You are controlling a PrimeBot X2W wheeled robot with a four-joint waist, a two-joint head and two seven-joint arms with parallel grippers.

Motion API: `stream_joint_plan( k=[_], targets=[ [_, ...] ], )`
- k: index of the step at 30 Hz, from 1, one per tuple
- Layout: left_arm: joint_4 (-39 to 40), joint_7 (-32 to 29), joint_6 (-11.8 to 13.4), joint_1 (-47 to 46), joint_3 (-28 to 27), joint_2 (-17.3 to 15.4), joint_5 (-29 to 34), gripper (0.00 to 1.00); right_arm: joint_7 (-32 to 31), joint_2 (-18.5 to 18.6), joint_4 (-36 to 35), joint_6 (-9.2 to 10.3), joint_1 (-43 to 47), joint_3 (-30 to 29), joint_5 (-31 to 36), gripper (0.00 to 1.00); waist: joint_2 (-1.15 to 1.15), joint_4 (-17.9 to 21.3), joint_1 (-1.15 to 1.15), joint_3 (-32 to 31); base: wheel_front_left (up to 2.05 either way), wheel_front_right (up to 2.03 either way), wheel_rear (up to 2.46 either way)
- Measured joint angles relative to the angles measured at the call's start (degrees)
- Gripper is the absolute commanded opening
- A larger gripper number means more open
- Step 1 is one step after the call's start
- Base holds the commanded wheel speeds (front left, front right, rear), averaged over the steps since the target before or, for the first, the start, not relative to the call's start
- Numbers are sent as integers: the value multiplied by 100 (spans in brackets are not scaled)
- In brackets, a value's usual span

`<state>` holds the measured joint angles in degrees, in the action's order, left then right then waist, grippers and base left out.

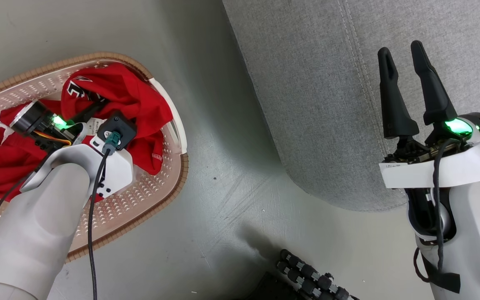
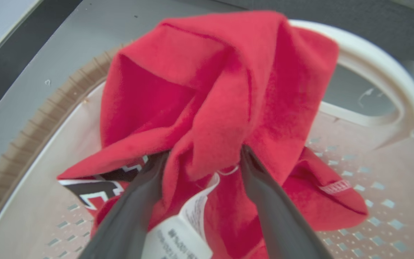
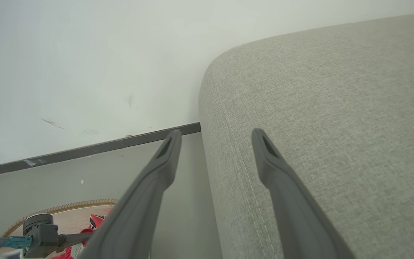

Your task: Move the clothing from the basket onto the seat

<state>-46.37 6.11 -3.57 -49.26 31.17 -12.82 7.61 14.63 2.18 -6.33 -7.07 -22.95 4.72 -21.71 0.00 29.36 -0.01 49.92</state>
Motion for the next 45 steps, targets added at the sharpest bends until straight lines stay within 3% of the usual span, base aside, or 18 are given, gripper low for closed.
stream_joint_plan(
  k=[1,2,3,4,22,34,45],
  targets=[
    [-16,0,-15,-13,-1,4,-1,47,0,0,5,0,0,2,0,100,0,7,0,13,0,0,0],
    [-35,0,-16,-19,-7,10,-3,35,0,0,11,0,-1,2,-1,100,0,12,0,24,0,0,0],
    [-44,0,-16,-23,-25,18,-14,3,0,-1,16,0,-3,2,-1,100,0,17,0,34,0,0,0],
    [-48,0,-16,-26,-41,22,-29,0,0,-1,30,0,-8,2,-1,100,0,22,0,42,0,0,0],
    [333,479,100,75,-537,112,-587,0,0,-1,294,0,-211,-3,179,100,0,-159,0,-147,0,0,0],
    [1049,701,346,557,-1113,49,-1159,0,0,0,453,0,-218,-2,579,100,0,-497,0,-502,0,0,0],
    [1790,767,401,797,-1469,53,-1529,0,0,2,671,0,-218,56,913,100,0,-811,0,-896,0,0,0]
  ],
)
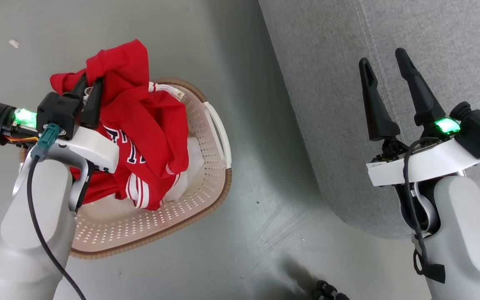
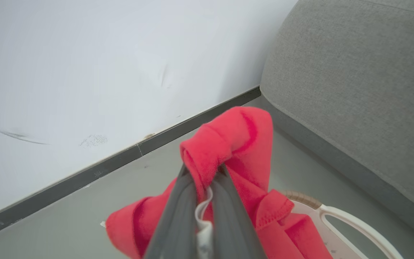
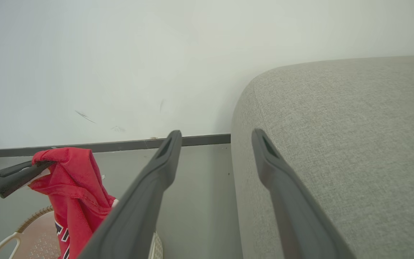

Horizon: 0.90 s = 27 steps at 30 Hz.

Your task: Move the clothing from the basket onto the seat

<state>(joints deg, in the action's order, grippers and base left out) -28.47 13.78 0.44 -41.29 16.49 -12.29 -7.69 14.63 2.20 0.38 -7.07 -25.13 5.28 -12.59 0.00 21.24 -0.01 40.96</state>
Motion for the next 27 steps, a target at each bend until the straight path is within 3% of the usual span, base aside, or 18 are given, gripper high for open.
stream_joint_plan(
  k=[27],
  targets=[
    [1436,16,42,1034,-468,-23,-675,0,0,26,520,0,273,-1,822,100,0,-840,0,-1570,0,0,0]
  ],
)
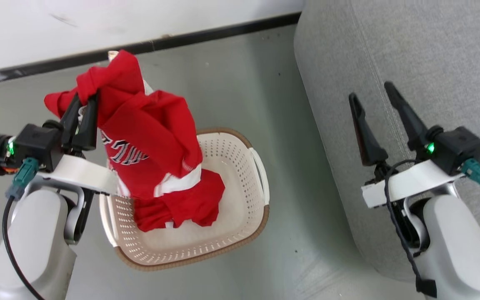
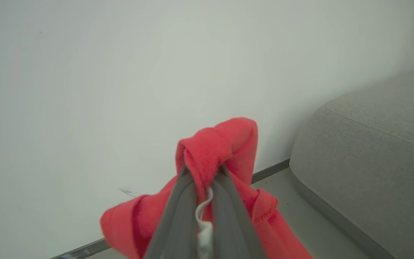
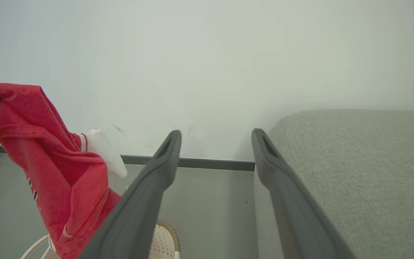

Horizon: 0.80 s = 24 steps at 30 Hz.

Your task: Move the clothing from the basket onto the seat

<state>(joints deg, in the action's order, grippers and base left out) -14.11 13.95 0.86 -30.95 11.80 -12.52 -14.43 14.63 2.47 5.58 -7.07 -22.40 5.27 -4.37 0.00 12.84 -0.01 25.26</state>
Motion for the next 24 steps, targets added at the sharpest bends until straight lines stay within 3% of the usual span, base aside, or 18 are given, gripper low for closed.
stream_joint_plan(
  k=[11,24],
  targets=[
    [212,-137,9,572,-67,-14,-162,0,0,19,136,0,376,188,271,100,0,-286,0,-716,0,0,0],
    [762,-549,-91,610,256,-56,-113,0,0,409,467,0,716,1090,371,100,0,-566,1,-1507,0,0,0]
  ],
)
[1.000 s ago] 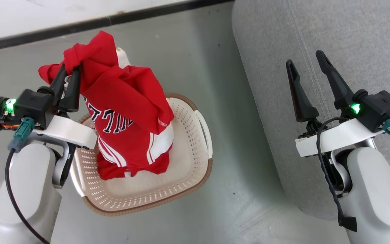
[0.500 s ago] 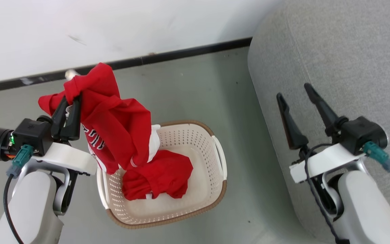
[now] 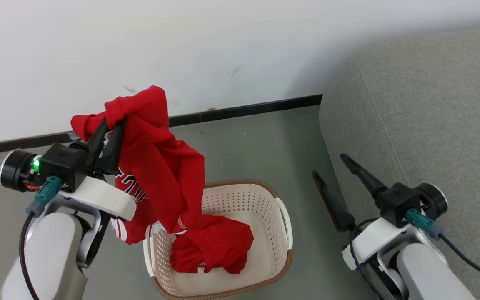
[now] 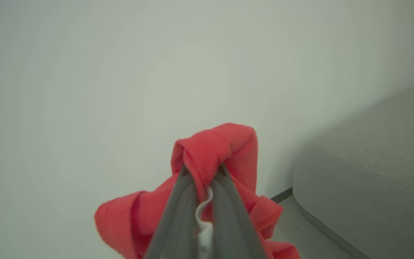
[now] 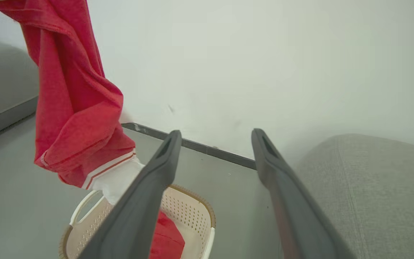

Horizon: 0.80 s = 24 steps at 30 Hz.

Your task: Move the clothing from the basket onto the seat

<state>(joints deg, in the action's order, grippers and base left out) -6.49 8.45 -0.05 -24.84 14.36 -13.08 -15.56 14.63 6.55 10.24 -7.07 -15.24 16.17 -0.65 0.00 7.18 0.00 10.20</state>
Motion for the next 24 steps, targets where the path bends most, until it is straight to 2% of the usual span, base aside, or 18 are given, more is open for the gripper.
stream_joint_plan(
  k=[4,11,24],
  targets=[
    [126,-190,-21,-2,109,15,-2,0,0,22,76,0,81,361,-236,100,0,-75,0,-214,0,0,0],
    [313,-499,-120,-4,301,59,-3,0,-1,-96,212,0,105,873,-1125,100,0,-195,0,-540,0,0,0],
    [875,-1100,-214,-55,728,322,-52,0,-1,-134,765,0,59,1800,-2228,100,0,-426,0,-940,0,0,0]
  ],
)
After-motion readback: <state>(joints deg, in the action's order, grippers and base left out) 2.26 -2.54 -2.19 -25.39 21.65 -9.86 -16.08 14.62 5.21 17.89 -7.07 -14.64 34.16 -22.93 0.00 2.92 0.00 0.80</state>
